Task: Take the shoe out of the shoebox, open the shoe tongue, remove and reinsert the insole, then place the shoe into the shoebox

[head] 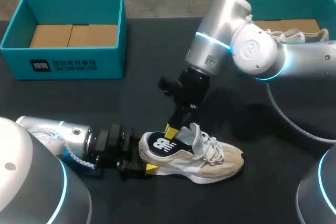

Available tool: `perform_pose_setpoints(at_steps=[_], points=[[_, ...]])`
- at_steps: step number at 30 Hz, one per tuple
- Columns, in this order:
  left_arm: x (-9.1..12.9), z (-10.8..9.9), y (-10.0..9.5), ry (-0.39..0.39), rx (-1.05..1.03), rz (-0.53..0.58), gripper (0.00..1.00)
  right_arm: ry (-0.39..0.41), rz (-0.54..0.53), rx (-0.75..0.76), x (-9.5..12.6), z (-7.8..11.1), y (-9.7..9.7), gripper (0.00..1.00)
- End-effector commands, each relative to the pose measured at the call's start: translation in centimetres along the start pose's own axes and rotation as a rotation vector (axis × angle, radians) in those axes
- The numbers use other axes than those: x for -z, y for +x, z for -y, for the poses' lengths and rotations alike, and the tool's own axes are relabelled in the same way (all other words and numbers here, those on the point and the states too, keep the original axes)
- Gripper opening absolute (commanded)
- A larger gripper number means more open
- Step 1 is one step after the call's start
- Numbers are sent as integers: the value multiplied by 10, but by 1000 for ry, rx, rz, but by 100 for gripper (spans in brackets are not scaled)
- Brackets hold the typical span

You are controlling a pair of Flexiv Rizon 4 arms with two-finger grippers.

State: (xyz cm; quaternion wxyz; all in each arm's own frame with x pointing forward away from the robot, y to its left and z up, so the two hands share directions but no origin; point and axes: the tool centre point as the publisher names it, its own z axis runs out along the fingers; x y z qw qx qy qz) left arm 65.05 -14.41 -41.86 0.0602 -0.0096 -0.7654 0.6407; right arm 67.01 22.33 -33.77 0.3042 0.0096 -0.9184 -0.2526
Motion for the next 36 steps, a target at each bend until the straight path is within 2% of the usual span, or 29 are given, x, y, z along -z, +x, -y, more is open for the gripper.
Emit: perform_pose_setpoints(at_steps=[1, 13, 14, 15, 17, 20, 29, 36], points=[[1, -3, -1, -3, 1, -1, 0, -24, 23, 25, 4, 5, 9, 0], [1, -3, -1, -3, 1, -1, 0, -38, 29, 70, 3, 4, 10, 0], [1, -3, -1, -3, 1, -1, 0, -35, 27, 72, 3, 3, 10, 17], [1, -3, -1, -3, 1, -1, 0, -32, 24, 73, 2, 2, 10, 28], [1, -3, -1, -3, 1, -1, 0, -26, 18, 75, 1, 1, 9, 36], [1, -3, -1, -3, 1, -1, 0, -21, 12, 69, 1, 1, 8, 41], [1, -3, -1, -3, 1, -1, 0, -4, -15, 38, -6, 3, 5, 38], [1, -3, -1, -3, 1, -1, 0, 6, -46, 22, -11, 5, 5, 27]])
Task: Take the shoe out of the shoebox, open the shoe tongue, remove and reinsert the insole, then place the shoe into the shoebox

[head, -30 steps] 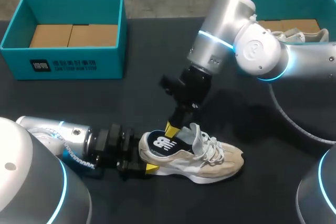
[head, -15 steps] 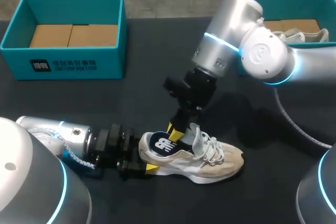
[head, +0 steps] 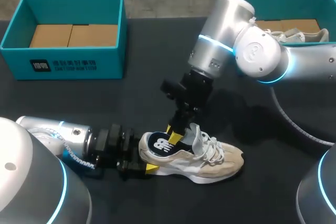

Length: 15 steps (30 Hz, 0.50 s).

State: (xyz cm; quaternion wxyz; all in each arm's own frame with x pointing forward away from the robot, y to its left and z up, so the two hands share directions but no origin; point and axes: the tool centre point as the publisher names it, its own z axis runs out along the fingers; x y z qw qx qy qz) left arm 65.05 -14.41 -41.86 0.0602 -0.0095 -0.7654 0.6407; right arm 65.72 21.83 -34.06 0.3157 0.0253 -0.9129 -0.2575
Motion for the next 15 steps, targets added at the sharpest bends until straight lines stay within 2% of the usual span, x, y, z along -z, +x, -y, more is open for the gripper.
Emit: perform_pose_setpoints(at_steps=[1, 3, 6, 15], points=[[1, -3, -1, -3, 1, -1, 0, 11, -18, -7, -4, -3, -4, 25], [1, -3, -1, -3, 1, -1, 0, 13, -26, -9, -5, -3, -4, 20], [1, -3, -1, -3, 1, -1, 0, 15, -34, -9, -6, -3, -4, 0], [1, -3, -1, -3, 1, -1, 0, -4, -13, 57, 0, -11, 0, 0]])
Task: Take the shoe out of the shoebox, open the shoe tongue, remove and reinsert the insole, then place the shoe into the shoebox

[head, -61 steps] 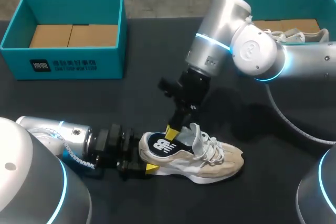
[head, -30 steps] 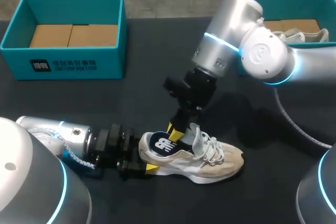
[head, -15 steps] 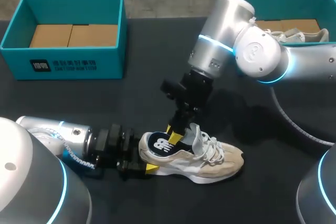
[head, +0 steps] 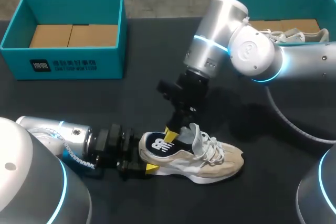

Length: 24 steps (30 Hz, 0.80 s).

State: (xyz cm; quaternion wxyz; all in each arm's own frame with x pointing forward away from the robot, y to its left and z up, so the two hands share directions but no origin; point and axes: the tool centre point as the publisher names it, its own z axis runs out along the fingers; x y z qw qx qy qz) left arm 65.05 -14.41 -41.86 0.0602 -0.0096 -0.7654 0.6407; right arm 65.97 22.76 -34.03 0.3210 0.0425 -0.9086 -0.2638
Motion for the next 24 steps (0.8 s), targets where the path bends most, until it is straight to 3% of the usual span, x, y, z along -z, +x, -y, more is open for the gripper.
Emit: perform_pose_setpoints(at_steps=[1, 11, 13, 16, 24], points=[[1, -3, -1, -3, 1, -1, 0, 3, 9, 36, 3, -5, 4, 0], [1, -3, -1, -3, 1, -1, 0, 19, -5, 98, 4, -17, 3, 0], [1, -3, -1, -3, 1, -1, 0, 11, -14, 105, 3, -17, 3, 29], [1, -3, -1, -3, 1, -1, 0, -7, -37, 99, 0, -15, 1, 44], [1, -3, -1, -3, 1, -1, 0, -46, -76, 79, -6, -11, -1, 40]])
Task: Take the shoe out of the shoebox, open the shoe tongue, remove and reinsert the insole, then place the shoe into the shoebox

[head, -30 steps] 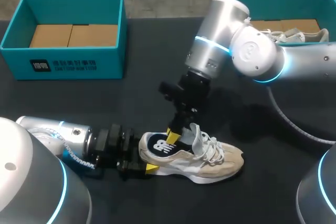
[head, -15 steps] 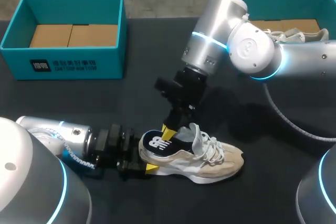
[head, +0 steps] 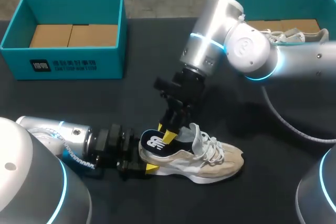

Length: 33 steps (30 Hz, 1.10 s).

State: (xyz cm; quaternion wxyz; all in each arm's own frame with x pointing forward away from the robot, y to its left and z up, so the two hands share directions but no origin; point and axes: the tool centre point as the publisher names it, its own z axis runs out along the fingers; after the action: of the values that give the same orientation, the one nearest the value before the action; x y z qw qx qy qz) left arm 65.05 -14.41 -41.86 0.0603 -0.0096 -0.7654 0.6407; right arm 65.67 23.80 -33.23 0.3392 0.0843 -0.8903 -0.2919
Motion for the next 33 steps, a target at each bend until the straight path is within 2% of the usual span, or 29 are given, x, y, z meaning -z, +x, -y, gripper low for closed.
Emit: perform_pose_setpoints(at_steps=[1, 18, 29, 33], points=[[1, -3, -1, -3, 1, -1, 0, -15, -12, -11, -5, 4, -5, 40], [1, -3, -1, -3, 1, -1, 0, -87, 3, -90, -17, 19, 8, 31], [1, -3, -1, -3, 1, -1, 0, -101, 1, -88, -22, 17, 4, 27], [1, -3, -1, -3, 1, -1, 0, -102, 1, -87, -22, 15, 2, 20]])
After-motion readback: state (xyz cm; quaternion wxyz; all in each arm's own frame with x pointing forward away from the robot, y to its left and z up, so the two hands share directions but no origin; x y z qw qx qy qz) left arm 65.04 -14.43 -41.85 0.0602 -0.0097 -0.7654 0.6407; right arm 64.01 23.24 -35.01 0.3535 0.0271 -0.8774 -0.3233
